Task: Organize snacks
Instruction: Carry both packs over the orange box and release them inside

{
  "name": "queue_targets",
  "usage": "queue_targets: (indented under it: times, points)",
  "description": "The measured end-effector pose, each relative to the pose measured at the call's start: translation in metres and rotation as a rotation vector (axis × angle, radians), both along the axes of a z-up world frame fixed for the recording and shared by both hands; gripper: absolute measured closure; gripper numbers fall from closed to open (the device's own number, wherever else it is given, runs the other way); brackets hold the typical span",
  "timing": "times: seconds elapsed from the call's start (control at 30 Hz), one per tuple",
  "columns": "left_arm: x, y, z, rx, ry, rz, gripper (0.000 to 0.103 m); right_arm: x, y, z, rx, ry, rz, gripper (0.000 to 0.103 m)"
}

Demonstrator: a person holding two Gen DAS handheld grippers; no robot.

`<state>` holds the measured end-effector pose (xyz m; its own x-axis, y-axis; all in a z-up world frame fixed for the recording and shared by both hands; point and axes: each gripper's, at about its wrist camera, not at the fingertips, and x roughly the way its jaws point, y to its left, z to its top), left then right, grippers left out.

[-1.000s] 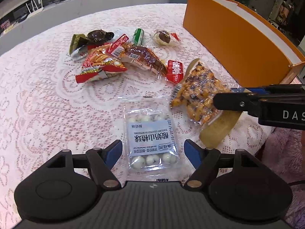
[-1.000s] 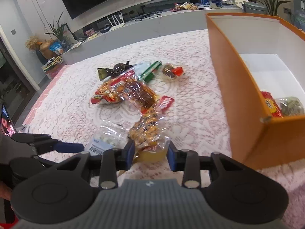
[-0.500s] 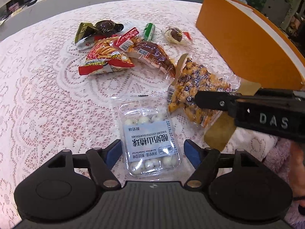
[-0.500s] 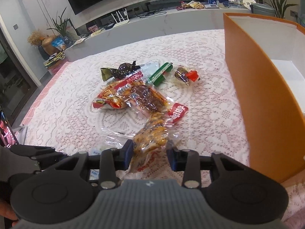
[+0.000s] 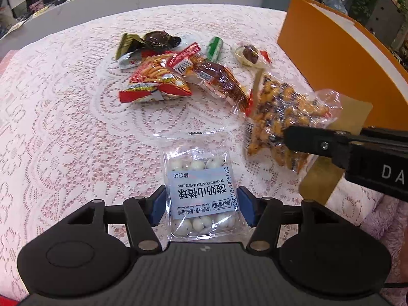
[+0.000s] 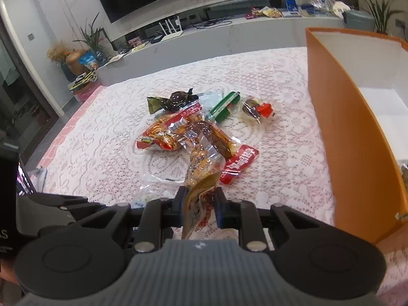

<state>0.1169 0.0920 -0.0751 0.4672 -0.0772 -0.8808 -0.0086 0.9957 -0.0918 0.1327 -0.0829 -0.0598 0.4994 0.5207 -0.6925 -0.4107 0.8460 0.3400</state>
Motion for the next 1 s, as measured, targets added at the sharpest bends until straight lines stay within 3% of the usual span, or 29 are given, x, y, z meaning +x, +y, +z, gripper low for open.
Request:
queue_targets:
  times: [0.5,0.73,1.0]
  points:
    - [-0.019,-0.004,0.074,-0.044,-0.152,0.05,0.036,-0.018,-0.033,0.046,0.043,-0.074,-0.014,0.084]
    - [-0.013,-0.029,0.116,-0.056,-0.228,-0.014,0.036,-0.021,-0.061,0.087,0.047,-0.142,-0.005,0.084]
    - [0.014,-0.084,0.147,-0.088,-0.284,-0.147,0.036,0.0,-0.116,0.121,0.024,-0.139,-0.069,0.084]
